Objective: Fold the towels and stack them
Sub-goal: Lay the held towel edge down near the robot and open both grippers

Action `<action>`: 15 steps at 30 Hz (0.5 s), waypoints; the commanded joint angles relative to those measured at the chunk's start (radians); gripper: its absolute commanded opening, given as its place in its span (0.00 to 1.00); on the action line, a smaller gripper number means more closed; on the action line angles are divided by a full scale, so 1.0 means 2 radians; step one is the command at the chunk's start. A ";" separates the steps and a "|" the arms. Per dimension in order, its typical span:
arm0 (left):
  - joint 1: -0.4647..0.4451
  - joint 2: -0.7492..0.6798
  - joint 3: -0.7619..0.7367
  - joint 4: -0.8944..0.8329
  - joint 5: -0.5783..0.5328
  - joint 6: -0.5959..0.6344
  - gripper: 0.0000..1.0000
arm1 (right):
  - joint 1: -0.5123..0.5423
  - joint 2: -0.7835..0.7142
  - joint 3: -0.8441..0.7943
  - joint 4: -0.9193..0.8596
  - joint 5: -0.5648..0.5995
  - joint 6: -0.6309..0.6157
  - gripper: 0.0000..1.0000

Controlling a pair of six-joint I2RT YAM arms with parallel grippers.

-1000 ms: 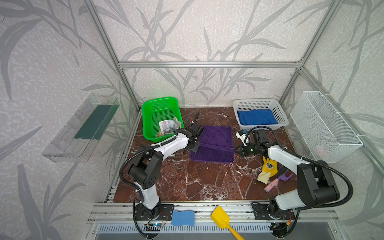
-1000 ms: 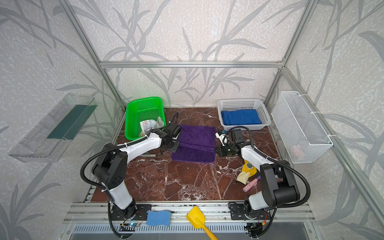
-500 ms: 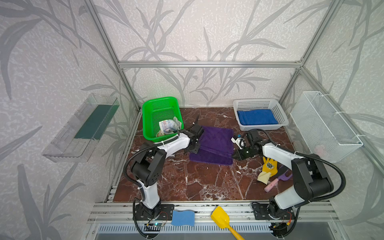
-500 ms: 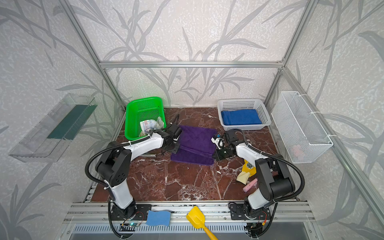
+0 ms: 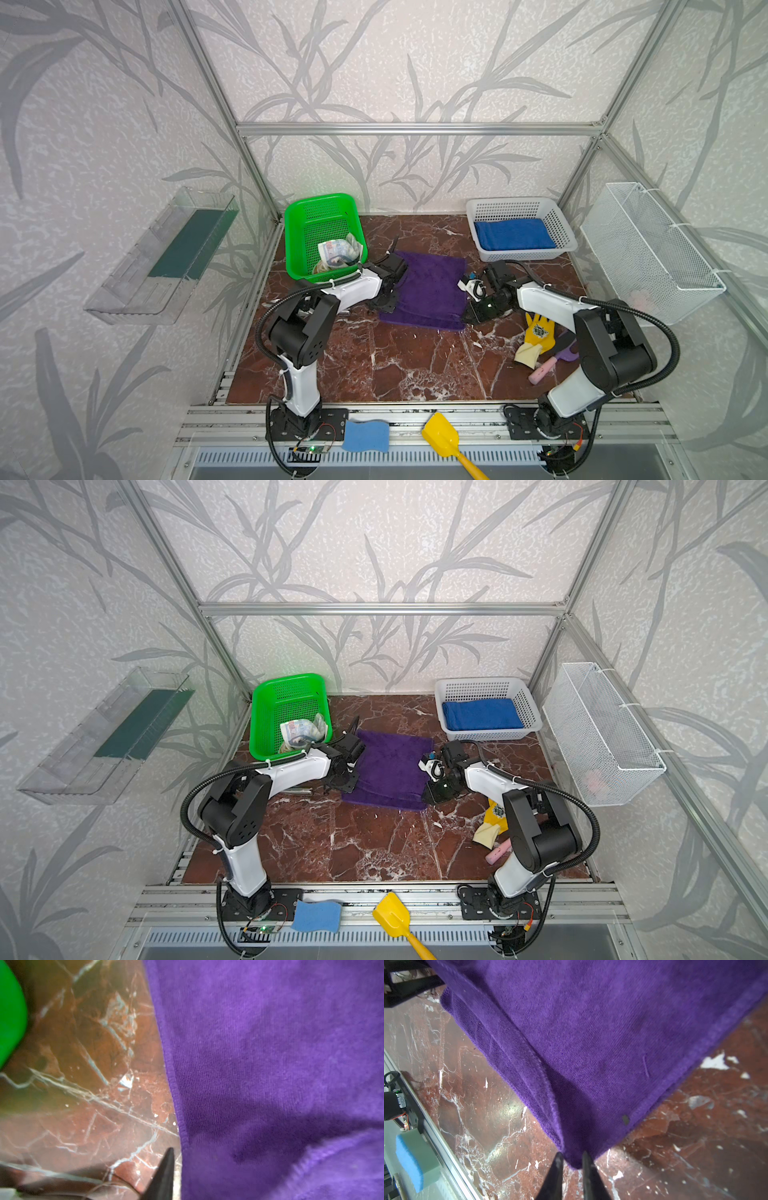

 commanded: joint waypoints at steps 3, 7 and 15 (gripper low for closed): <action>-0.003 -0.019 -0.020 -0.001 0.010 -0.006 0.44 | 0.011 0.000 0.018 -0.031 0.004 -0.001 0.27; -0.004 -0.050 -0.044 0.010 0.020 -0.010 0.47 | 0.024 -0.012 0.019 -0.046 0.006 0.000 0.30; -0.004 -0.109 -0.094 0.011 0.006 -0.026 0.47 | 0.033 -0.050 0.009 -0.041 0.031 0.023 0.30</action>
